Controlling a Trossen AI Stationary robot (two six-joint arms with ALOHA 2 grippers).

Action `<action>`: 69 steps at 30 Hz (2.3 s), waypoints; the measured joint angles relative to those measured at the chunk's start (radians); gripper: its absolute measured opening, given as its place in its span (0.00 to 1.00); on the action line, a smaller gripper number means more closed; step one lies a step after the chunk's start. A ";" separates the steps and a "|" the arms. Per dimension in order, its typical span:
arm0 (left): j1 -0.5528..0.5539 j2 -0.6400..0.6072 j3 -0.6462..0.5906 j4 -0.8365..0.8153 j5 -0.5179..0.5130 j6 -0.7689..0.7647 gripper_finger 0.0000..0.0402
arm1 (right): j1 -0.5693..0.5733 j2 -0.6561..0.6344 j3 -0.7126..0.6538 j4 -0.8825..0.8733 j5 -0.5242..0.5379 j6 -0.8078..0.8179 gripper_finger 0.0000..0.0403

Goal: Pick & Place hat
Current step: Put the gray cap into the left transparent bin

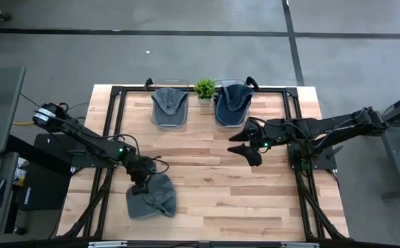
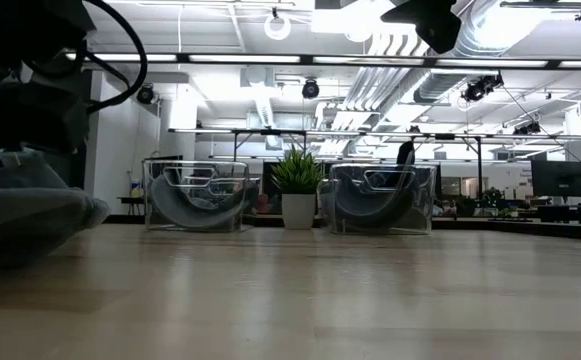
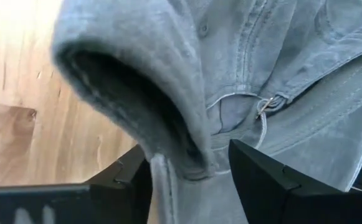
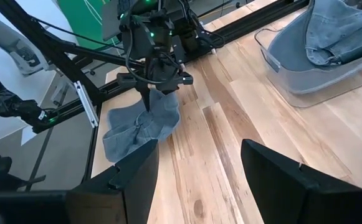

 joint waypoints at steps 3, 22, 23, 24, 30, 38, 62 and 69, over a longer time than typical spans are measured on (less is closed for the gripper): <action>0.000 0.000 0.000 0.010 -0.001 -0.015 0.38 | 0.000 0.000 0.000 -0.001 0.000 0.000 0.55; 0.001 0.000 0.000 0.016 0.014 -0.048 0.00 | 0.000 0.000 0.000 -0.015 0.000 0.000 0.55; 0.001 0.000 0.000 0.016 0.010 -0.048 0.00 | 0.000 0.000 0.000 -0.015 0.000 0.000 0.55; 0.001 0.000 0.000 0.016 0.008 -0.048 0.00 | 0.000 0.000 0.000 -0.015 0.000 0.000 0.55; 0.001 0.000 0.000 0.017 0.006 -0.062 0.00 | 0.000 0.000 0.000 -0.016 -0.008 0.000 0.55; 0.001 -0.040 0.000 0.027 -0.037 -0.133 0.00 | 0.000 0.000 0.000 -0.033 -0.019 0.001 0.55; 0.001 -0.412 0.000 0.015 -0.400 -0.310 0.00 | -0.001 -0.027 0.000 -0.059 0.025 0.027 0.55; 0.001 -0.474 0.000 0.016 -0.514 -0.319 0.00 | -0.003 -0.027 0.000 -0.058 0.074 0.038 0.55</action>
